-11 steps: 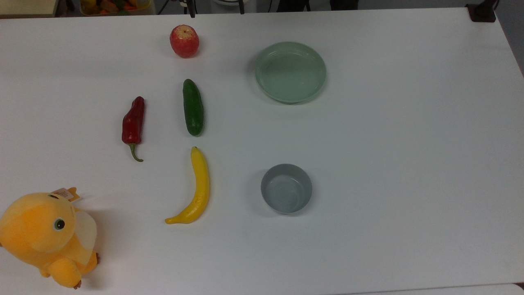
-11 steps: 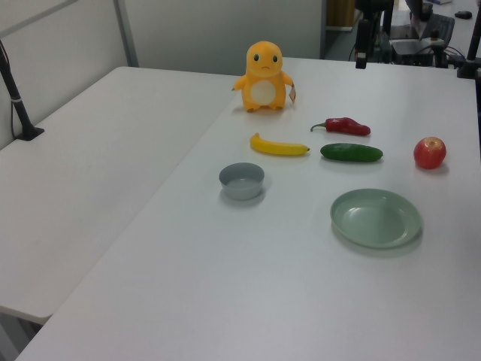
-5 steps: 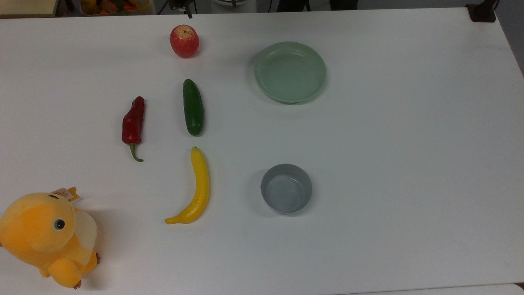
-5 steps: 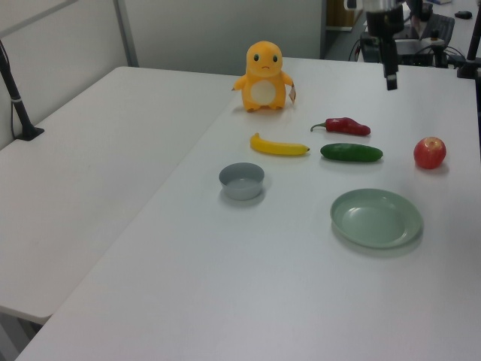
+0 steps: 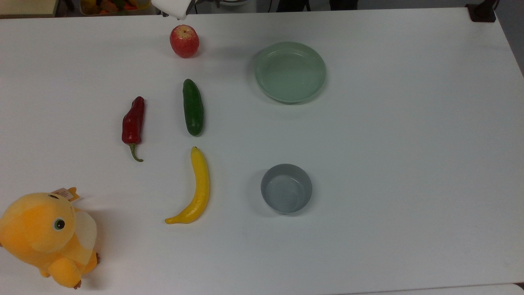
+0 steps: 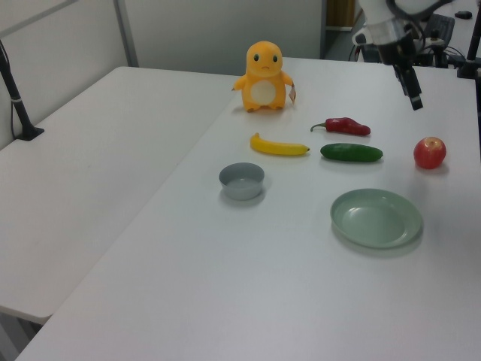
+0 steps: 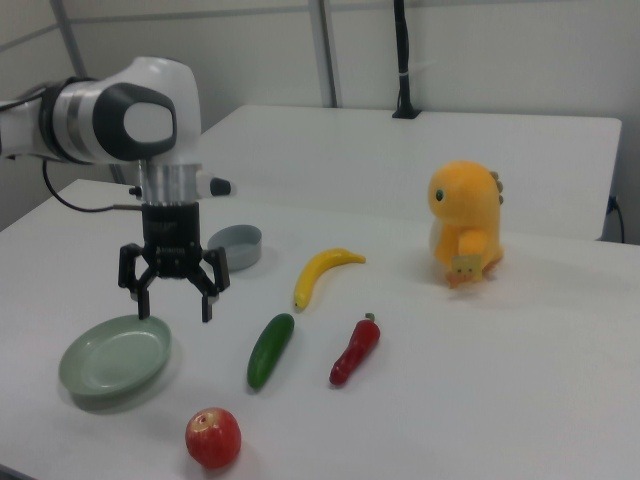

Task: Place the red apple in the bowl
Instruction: 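Move the open gripper down over the red apple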

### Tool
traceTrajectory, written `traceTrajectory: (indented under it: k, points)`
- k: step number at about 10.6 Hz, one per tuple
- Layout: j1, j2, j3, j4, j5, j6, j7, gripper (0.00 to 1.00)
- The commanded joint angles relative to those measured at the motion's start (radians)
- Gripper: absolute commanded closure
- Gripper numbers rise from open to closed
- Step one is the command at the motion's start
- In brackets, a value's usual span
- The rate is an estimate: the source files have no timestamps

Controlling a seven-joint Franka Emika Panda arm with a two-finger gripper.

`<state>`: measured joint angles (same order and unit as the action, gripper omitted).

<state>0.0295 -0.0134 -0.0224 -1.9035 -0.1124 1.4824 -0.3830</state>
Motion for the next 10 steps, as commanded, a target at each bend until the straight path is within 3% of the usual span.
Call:
traceTrajectory:
  k: [1,8,10]
  points:
    - [0.001,-0.020,-0.030,-0.118,-0.076,0.001,-0.039,0.00]
    - [-0.014,-0.008,-0.047,-0.303,-0.165,0.189,-0.060,0.00]
    - [-0.013,0.004,-0.047,-0.310,-0.176,0.228,-0.059,0.00]
